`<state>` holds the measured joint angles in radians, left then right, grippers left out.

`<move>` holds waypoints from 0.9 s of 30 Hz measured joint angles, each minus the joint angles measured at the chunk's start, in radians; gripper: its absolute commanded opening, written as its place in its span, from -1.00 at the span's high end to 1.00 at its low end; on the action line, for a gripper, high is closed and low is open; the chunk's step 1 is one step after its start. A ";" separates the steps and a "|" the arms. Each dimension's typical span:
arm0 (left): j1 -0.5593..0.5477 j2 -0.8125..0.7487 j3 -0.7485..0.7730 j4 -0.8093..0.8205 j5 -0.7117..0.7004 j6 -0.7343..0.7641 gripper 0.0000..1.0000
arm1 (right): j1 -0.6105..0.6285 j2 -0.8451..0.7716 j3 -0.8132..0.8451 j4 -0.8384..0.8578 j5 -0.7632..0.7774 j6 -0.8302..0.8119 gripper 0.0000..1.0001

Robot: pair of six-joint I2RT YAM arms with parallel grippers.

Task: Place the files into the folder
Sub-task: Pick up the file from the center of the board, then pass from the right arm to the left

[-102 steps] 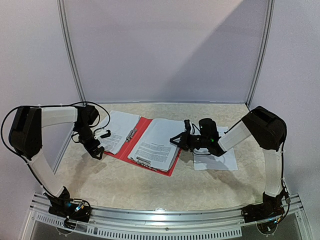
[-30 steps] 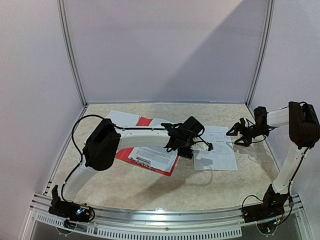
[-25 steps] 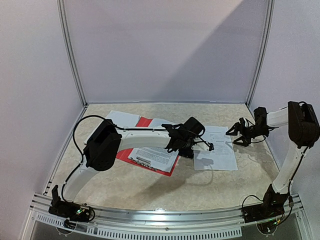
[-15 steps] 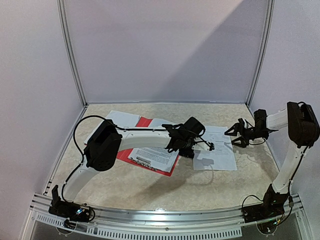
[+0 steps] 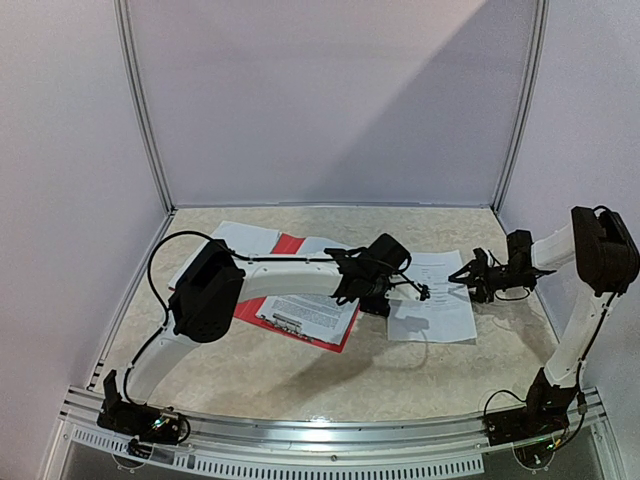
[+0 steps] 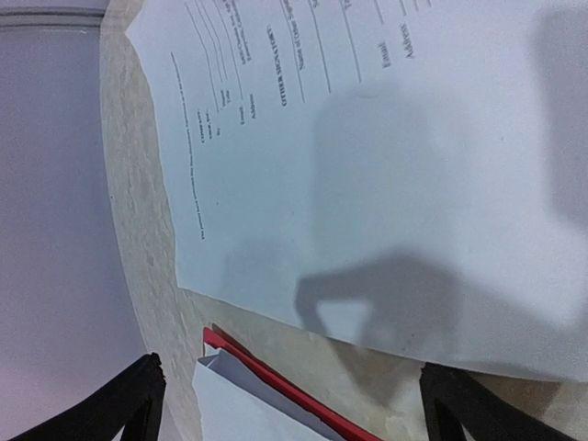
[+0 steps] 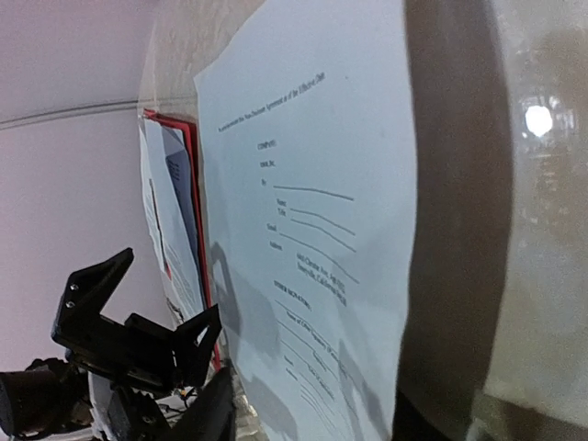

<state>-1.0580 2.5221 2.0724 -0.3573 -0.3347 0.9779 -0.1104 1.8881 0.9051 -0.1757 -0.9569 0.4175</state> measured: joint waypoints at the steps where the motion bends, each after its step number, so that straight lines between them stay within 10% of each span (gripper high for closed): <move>1: 0.000 0.000 0.001 -0.001 0.002 -0.002 -0.98 | 0.001 0.000 -0.004 0.000 0.000 0.010 0.76; 14: 0.000 -0.106 0.253 -0.427 0.195 -0.111 -0.99 | 0.090 -0.272 0.242 -0.393 0.249 -0.168 1.00; 27: -0.004 -0.842 0.244 -0.897 0.297 -0.066 -0.99 | 0.947 -0.540 0.782 -0.843 0.695 -0.573 1.00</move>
<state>-1.0618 1.6798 2.3161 -1.2541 -0.0380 0.9123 0.8368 1.3483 1.6871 -1.0191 -0.2623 -0.1558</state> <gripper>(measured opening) 0.995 0.005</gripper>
